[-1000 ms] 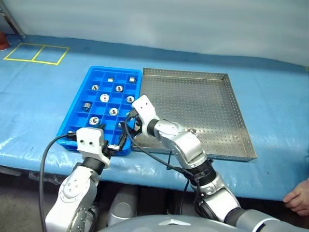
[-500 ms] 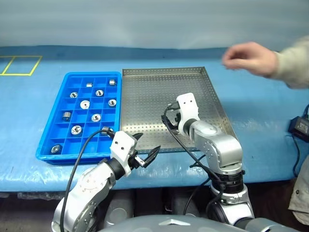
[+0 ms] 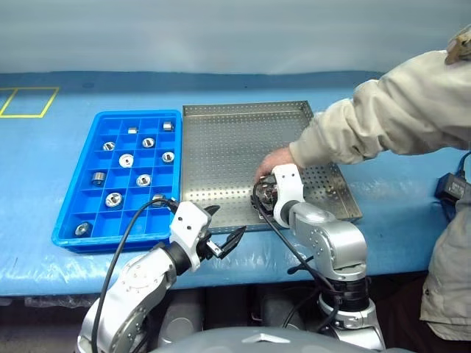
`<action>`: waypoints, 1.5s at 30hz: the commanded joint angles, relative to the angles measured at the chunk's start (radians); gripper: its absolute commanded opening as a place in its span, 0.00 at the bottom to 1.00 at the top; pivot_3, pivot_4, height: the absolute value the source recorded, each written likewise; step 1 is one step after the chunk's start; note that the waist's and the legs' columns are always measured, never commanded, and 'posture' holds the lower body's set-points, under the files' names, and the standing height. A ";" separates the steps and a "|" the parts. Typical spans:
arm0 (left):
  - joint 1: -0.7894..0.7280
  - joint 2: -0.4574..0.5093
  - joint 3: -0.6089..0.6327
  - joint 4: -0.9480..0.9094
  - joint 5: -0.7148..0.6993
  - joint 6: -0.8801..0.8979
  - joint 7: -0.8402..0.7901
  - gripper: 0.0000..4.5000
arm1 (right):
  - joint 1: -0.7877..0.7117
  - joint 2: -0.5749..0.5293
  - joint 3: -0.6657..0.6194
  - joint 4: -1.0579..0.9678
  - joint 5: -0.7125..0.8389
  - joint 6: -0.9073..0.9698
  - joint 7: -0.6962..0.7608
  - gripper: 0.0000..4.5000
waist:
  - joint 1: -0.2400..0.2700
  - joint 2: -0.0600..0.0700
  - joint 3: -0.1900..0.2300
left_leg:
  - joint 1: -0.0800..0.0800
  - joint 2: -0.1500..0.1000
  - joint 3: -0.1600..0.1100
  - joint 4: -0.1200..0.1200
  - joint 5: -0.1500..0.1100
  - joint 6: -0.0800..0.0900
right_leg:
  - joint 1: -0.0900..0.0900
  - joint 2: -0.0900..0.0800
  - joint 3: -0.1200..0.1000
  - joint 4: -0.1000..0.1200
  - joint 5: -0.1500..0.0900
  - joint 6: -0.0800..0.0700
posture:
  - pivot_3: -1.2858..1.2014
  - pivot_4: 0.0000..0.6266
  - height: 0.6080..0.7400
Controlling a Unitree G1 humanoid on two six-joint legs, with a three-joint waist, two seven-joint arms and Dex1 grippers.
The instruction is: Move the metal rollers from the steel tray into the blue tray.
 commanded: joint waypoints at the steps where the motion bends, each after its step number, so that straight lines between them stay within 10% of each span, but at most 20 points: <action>1: -0.008 0.001 0.001 -0.013 -0.007 -0.002 -0.002 0.90 | -0.008 0.003 0.003 -0.016 0.003 -0.021 -0.005 1.00 | 0.000 0.000 0.000 | 0.000 0.000 0.000 0.000 0.000 0.000 | 0.000 0.000 0.000 0.000 0.000 0.000 | 0.58 0.24 1.00; 22: 0.001 -0.011 -0.004 -0.013 -0.004 -0.015 0.009 0.90 | -0.070 0.004 0.039 0.016 0.008 -0.188 0.017 1.00 | -0.001 0.000 0.000 | 0.000 0.000 0.000 0.000 0.000 0.000 | 0.000 0.000 0.000 0.000 0.000 0.000 | 0.59 0.24 1.00; 45: -0.003 -0.014 0.018 -0.027 0.023 -0.038 0.052 0.90 | -0.382 0.105 -0.010 0.845 -0.053 -0.843 -0.016 1.00 | 0.010 0.000 0.000 | 0.001 -0.001 0.001 0.000 0.000 0.000 | 0.001 0.000 0.001 0.000 0.006 0.000 | 0.62 0.24 1.00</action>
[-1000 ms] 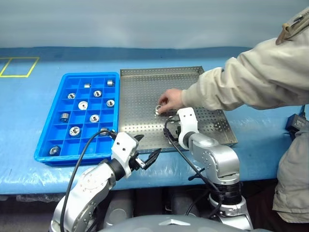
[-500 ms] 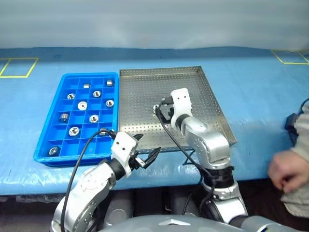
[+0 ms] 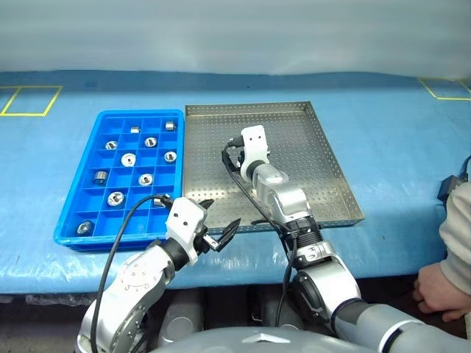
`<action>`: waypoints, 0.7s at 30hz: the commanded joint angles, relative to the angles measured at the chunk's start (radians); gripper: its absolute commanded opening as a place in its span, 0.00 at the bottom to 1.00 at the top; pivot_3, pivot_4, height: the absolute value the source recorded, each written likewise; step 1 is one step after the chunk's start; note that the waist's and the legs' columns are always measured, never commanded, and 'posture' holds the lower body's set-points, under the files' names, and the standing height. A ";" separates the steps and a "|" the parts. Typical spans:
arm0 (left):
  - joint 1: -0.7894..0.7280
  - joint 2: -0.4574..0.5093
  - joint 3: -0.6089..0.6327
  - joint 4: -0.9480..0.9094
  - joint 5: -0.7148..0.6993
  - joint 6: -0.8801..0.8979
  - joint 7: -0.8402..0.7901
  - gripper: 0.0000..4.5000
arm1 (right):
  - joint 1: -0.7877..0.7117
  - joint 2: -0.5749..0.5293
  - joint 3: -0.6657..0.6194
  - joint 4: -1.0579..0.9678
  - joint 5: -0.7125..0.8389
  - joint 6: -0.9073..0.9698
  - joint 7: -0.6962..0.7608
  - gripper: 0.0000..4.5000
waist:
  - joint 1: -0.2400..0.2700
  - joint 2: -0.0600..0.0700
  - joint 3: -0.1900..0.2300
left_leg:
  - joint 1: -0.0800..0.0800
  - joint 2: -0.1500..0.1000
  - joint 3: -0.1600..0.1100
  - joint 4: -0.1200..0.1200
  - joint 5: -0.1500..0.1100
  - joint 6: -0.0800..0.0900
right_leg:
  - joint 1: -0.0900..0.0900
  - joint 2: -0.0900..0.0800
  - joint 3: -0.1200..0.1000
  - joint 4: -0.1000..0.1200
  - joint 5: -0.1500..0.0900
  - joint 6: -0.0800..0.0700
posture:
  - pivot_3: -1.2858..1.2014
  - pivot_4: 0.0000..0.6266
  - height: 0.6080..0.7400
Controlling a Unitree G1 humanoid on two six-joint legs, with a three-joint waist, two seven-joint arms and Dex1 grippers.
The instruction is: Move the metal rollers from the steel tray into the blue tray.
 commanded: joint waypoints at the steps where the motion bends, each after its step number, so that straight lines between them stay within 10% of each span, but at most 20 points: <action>1: 0.001 -0.004 0.000 -0.030 0.008 -0.017 0.007 0.90 | 0.017 -0.001 -0.001 -0.004 -0.013 -0.037 -0.007 1.00 | 0.001 0.000 0.000 | 0.000 0.000 0.000 0.000 0.000 0.000 | 0.000 0.000 0.000 0.000 0.000 0.000 | 0.62 0.24 1.00; 6: -0.003 -0.007 -0.004 -0.028 0.007 -0.015 0.008 0.90 | 0.085 -0.007 0.022 -0.040 -0.029 -0.012 0.000 0.96 | 0.002 0.000 0.000 | 0.000 0.000 0.000 0.000 0.000 0.000 | 0.000 0.000 0.000 0.000 0.000 0.000 | 0.62 0.24 1.00; 15: -0.003 -0.021 -0.010 -0.024 0.021 -0.011 0.026 0.90 | 0.145 0.008 0.034 -0.163 -0.017 0.074 0.011 0.37 | 0.002 0.000 0.000 | 0.002 0.001 0.000 0.000 0.000 0.000 | 0.002 0.000 0.000 0.000 -0.003 0.003 | 0.62 0.24 1.00; 21: 0.013 -0.086 0.037 -0.023 0.102 -0.076 0.141 0.90 | 0.102 0.025 0.078 -0.272 -0.013 0.139 0.042 0.38 | 0.008 0.000 0.000 | 0.001 0.001 -0.001 0.000 0.000 0.000 | 0.001 0.000 0.000 0.000 -0.002 0.003 | 0.64 0.24 1.00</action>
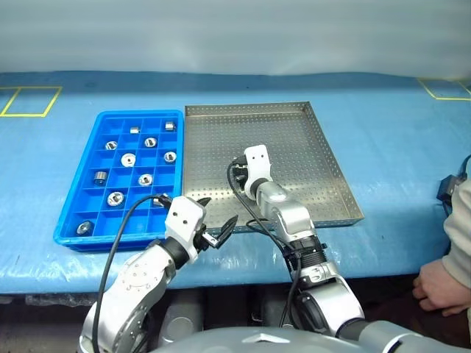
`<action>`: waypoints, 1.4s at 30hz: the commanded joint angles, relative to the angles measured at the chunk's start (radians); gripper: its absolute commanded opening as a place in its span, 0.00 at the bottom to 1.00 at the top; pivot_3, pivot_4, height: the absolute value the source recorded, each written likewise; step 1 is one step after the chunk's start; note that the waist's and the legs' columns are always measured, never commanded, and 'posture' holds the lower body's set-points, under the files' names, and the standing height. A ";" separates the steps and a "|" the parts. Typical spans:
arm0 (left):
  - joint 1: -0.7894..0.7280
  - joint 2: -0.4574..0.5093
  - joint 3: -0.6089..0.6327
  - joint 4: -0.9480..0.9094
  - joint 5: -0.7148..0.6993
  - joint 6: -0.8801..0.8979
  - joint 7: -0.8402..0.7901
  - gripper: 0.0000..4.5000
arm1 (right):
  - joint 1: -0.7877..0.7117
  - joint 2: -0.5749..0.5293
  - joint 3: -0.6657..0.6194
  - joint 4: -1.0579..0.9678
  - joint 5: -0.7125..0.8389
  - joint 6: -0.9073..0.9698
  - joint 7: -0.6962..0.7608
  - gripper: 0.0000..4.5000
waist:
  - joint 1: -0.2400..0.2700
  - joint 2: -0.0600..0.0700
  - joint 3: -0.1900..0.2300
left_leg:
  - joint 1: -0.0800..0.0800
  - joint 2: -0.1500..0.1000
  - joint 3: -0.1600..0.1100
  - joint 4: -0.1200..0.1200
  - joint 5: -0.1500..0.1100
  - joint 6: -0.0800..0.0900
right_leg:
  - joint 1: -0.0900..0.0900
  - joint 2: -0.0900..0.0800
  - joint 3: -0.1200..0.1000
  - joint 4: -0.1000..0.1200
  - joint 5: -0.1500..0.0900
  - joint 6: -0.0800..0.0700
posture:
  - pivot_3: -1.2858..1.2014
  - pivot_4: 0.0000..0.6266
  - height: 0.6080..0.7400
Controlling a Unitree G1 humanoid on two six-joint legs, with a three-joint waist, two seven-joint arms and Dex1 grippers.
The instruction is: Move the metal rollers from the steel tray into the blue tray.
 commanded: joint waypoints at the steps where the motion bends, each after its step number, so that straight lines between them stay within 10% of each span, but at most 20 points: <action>1: 0.005 -0.054 0.053 -0.024 0.061 -0.081 0.090 0.90 | -0.060 0.020 0.030 -0.112 0.010 0.028 0.029 0.38 | 0.005 0.000 0.000 | 0.000 0.000 0.000 0.000 0.000 0.000 | 0.000 0.000 0.000 0.000 0.000 0.000 | 0.65 0.24 1.00; 14: 0.234 -0.213 0.359 -0.162 0.062 -0.212 0.228 0.90 | -0.163 0.110 0.211 -0.205 0.086 0.150 0.187 0.38 | 0.114 -0.001 0.000 | -0.004 -0.001 -0.002 -0.002 0.000 0.000 | -0.003 0.000 -0.003 -0.002 0.001 -0.004 | 0.74 0.24 1.00; 28: 0.377 -0.167 0.256 -0.179 0.072 -0.201 0.152 0.90 | -0.056 0.083 0.352 -0.200 0.098 0.168 0.225 0.38 | 0.287 -0.001 0.000 | -0.005 0.000 -0.003 -0.001 -0.001 -0.001 | -0.007 -0.001 -0.009 -0.003 -0.006 -0.004 | 0.74 0.24 1.00; 37: 0.354 -0.076 0.214 -0.159 0.024 -0.139 0.054 0.90 | 0.005 0.028 0.353 -0.318 0.095 0.254 0.234 0.38 | 0.309 -0.001 0.000 | -0.005 0.002 -0.002 -0.001 -0.002 -0.003 | -0.007 -0.001 -0.016 -0.003 -0.008 -0.008 | 0.72 0.24 1.00; 42: 0.338 -0.060 0.207 -0.147 0.008 -0.130 0.027 0.90 | 0.023 -0.005 0.331 -0.445 0.126 0.340 0.250 0.81 | 0.309 -0.001 0.000 | -0.007 0.004 -0.003 -0.001 -0.002 -0.004 | -0.006 0.001 -0.018 -0.002 -0.009 -0.008 | 0.71 0.24 1.00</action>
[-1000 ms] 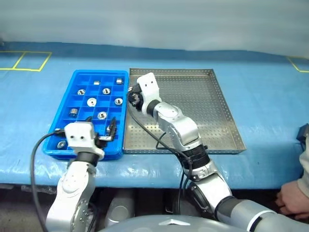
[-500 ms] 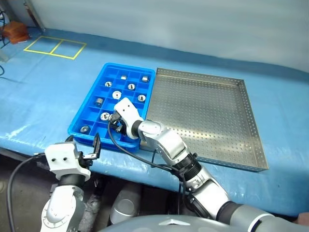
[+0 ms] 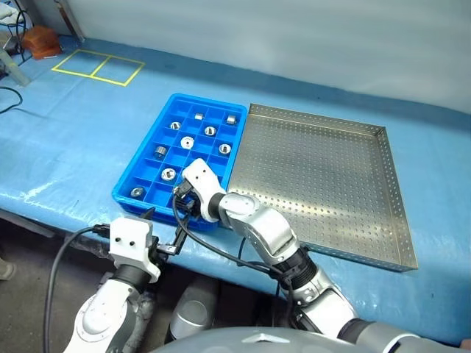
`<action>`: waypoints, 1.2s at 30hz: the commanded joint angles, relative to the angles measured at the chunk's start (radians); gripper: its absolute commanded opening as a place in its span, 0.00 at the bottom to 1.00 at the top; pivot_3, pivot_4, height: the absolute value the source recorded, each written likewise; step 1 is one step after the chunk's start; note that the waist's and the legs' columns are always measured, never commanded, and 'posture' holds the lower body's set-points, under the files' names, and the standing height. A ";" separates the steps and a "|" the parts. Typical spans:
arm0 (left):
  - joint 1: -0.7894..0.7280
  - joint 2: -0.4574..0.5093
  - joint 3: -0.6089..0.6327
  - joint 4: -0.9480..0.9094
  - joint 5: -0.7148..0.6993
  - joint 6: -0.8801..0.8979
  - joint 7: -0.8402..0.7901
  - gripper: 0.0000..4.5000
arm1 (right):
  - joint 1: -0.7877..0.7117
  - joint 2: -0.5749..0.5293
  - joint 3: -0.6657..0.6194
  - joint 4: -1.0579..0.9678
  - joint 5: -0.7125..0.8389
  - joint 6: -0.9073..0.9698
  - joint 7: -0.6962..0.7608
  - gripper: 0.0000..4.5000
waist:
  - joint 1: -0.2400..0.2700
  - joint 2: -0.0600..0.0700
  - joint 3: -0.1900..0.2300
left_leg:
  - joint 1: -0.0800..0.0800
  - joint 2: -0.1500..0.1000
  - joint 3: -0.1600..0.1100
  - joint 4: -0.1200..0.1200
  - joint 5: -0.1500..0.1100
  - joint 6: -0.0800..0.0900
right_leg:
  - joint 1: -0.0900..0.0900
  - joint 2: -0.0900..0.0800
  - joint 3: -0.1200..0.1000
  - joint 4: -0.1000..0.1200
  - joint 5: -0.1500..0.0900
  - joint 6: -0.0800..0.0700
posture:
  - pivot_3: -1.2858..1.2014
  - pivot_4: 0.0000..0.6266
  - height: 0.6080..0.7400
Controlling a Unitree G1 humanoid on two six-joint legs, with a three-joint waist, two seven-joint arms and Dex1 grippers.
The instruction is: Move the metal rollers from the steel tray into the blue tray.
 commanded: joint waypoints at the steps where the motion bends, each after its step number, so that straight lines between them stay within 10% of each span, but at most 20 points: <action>1: -0.009 0.017 -0.006 -0.001 -0.026 0.008 -0.028 0.90 | 0.007 -0.007 -0.028 -0.135 0.043 0.061 0.023 0.88 | 0.000 0.000 0.000 | 0.000 0.000 0.000 0.000 0.000 0.000 | 0.000 0.000 -0.001 0.000 0.000 0.000 | 0.70 0.24 1.00; 14: -0.088 0.078 0.005 0.030 -0.061 0.030 -0.088 0.90 | 0.024 -0.123 -0.185 -0.277 0.087 0.052 0.040 0.95 | -0.047 0.000 0.000 | 0.000 0.000 -0.001 0.002 0.000 0.000 | 0.001 0.000 -0.002 0.000 -0.001 -0.001 | 0.66 0.24 1.00; 36: -0.209 0.134 -0.037 0.069 -0.116 0.111 -0.147 0.90 | 0.100 -0.187 -0.226 -0.323 0.079 0.073 -0.046 0.95 | -0.264 0.001 0.000 | 0.008 0.001 -0.008 0.002 0.000 0.000 | 0.012 0.001 -0.001 0.001 -0.001 -0.002 | 0.62 0.24 1.00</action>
